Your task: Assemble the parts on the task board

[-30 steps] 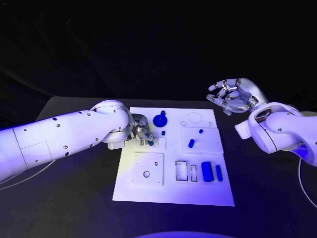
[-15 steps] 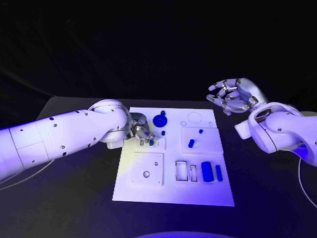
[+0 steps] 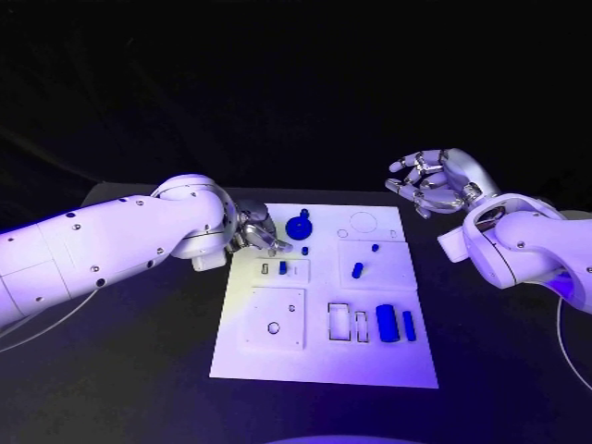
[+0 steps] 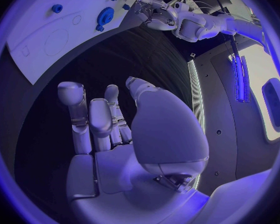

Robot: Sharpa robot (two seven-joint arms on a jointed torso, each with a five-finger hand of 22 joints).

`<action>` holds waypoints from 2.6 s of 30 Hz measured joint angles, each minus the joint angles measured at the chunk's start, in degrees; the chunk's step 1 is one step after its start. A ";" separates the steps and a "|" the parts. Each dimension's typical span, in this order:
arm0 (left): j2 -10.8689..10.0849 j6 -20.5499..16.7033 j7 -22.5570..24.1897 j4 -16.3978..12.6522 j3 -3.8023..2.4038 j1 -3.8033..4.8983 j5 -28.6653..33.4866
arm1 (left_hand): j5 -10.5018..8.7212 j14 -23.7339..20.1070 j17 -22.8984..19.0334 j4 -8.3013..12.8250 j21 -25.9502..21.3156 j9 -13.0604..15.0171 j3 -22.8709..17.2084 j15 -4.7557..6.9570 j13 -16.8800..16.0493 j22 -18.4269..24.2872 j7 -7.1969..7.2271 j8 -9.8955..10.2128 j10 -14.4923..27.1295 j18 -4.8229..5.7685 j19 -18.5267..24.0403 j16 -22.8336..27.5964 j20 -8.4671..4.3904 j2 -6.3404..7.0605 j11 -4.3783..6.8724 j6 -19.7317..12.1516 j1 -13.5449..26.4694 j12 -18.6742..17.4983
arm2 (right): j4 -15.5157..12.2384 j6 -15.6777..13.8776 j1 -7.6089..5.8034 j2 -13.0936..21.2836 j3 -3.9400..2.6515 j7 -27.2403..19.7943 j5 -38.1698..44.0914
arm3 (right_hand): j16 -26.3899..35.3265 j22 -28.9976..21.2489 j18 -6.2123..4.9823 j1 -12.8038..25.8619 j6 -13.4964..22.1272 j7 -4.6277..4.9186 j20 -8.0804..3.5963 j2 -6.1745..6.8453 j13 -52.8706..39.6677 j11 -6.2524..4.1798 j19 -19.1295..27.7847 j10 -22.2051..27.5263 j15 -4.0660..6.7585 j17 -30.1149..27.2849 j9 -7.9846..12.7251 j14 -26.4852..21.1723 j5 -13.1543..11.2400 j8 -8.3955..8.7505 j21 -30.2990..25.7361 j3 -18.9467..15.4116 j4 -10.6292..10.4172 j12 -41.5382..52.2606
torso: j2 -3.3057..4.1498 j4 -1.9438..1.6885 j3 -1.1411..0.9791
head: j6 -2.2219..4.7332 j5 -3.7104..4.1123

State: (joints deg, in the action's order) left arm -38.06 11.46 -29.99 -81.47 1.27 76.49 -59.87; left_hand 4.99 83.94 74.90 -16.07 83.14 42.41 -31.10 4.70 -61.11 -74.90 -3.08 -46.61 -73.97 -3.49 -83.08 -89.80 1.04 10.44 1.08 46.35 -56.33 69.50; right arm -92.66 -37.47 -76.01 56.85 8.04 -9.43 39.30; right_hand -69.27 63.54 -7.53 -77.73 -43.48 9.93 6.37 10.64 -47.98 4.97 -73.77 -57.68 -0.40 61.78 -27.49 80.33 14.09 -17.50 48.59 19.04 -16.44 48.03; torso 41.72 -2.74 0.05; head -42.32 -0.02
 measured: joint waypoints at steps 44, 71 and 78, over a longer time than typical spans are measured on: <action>7.99 3.54 2.13 19.90 0.77 1.52 -1.98 | 0.00 0.10 0.03 -0.61 0.00 -5.12 4.54 -1.95 1.05 0.00 -2.54 8.38 1.48 0.00 -0.15 0.00 1.94 -0.10 -2.12 -2.11 -3.15 -0.28 | 0.22 0.10 0.10 -0.45 0.00 -0.06 -0.06 | 0.00 0.00 0.01 -0.01 0.00 0.00 0.00 0.00 0.10 0.01 0.00 -0.01 0.00 0.11 0.00 0.01 0.00 0.00 0.00 0.00 0.00 0.00 | 0.15 0.06 -0.04 | 0.48 -0.64; 8.83 6.67 2.10 20.22 1.56 1.44 -2.15 | 0.00 0.10 0.02 -0.28 0.00 -5.46 4.86 -1.95 1.18 -0.04 -2.32 8.71 1.47 0.00 -0.14 0.00 1.94 -1.48 -2.11 -0.65 -5.14 -0.28 | 0.38 0.14 0.11 -0.83 0.00 -0.07 -0.07 | 0.00 0.01 0.01 -0.01 0.00 0.00 0.00 0.00 0.34 0.06 0.00 -0.06 0.00 0.14 0.01 0.01 0.00 -0.22 0.00 0.01 0.01 0.00 | 0.15 0.06 0.00 | -0.28 -0.74; 8.86 6.56 2.15 20.10 1.57 1.44 -1.68 | 0.00 0.10 0.02 0.44 0.00 -5.37 3.64 -1.95 1.11 -0.03 -2.01 8.43 1.47 0.00 -0.14 0.00 1.94 -3.21 -2.11 0.06 -8.55 -0.28 | 0.42 0.16 0.11 -0.88 0.00 -0.07 -0.07 | 0.00 0.01 0.01 -0.01 0.00 0.00 0.00 0.00 0.34 0.06 0.00 -0.06 0.00 0.17 0.02 0.01 0.00 -0.22 0.00 0.00 0.01 0.00 | 0.14 0.05 0.00 | -0.39 -0.83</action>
State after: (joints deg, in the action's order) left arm -29.20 18.02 -27.84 -61.38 2.84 77.93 -61.55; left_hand 5.00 84.04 74.92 -15.63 83.14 37.04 -27.47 2.75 -60.00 -74.94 -5.10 -38.19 -72.49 -3.49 -83.23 -89.80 2.98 7.23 -1.03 46.41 -64.89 69.22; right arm -92.24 -37.32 -75.90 55.97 8.05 -9.50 39.22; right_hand -69.27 63.55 -7.52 -77.74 -43.48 9.93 6.37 10.64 -47.63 5.03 -73.77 -57.73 -0.40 61.95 -27.47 80.34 14.10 -17.72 48.59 19.05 -16.43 48.03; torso 41.85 -2.69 0.05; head -42.71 -0.86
